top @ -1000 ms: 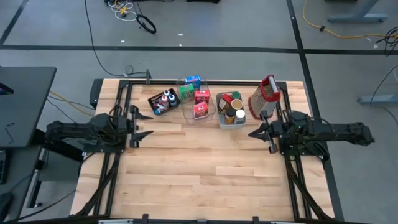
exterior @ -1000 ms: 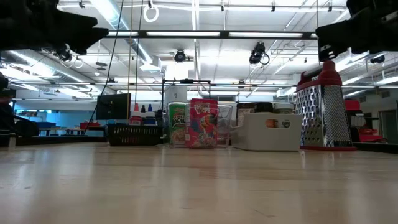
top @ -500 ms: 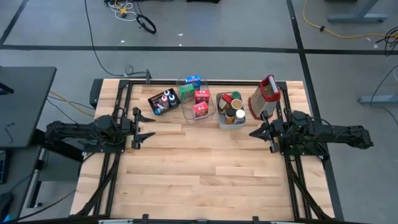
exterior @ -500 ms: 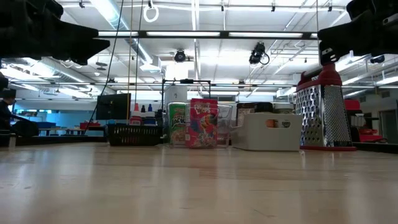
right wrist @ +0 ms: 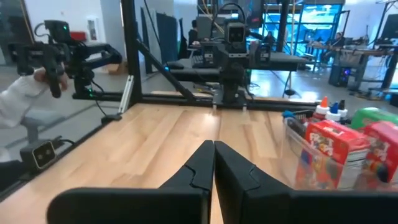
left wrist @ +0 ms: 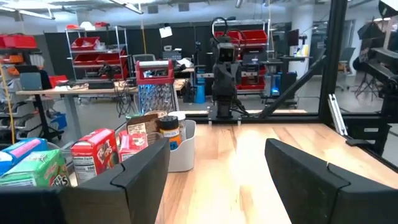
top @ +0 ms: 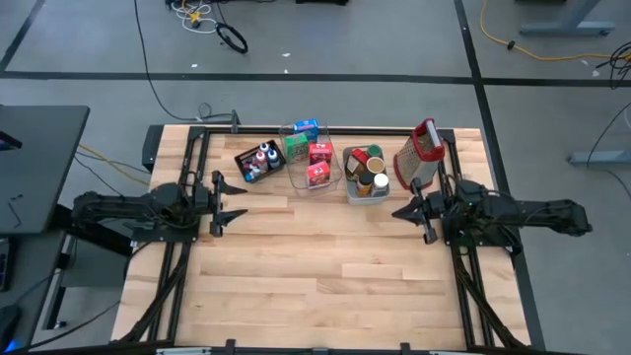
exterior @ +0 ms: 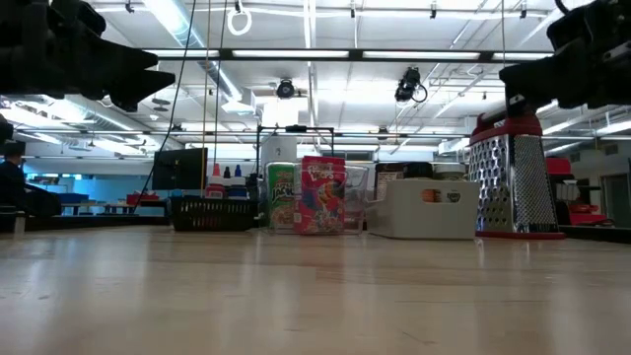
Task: Pick & Place Kitchen Items
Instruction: Return to Home Position
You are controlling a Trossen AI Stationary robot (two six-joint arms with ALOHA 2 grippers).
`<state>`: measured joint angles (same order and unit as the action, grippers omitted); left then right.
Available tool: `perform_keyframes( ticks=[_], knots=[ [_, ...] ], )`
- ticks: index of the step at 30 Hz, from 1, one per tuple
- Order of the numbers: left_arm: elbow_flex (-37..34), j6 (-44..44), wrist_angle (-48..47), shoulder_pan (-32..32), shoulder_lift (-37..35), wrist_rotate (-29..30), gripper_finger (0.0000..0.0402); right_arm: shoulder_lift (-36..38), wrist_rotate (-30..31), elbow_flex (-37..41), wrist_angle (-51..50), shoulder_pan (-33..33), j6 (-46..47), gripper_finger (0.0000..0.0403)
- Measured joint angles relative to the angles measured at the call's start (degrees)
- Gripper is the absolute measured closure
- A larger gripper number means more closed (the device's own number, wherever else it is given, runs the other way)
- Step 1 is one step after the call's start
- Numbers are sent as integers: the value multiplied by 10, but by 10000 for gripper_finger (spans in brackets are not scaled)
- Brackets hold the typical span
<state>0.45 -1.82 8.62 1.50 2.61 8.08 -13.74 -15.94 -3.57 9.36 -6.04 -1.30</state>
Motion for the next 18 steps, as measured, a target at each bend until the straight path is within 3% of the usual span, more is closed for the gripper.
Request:
perform_keyframes(
  ticks=[18],
  knots=[
    [0,-112,-1,0,0,1,132,0,0,27,16,0,39,381]
  ],
)
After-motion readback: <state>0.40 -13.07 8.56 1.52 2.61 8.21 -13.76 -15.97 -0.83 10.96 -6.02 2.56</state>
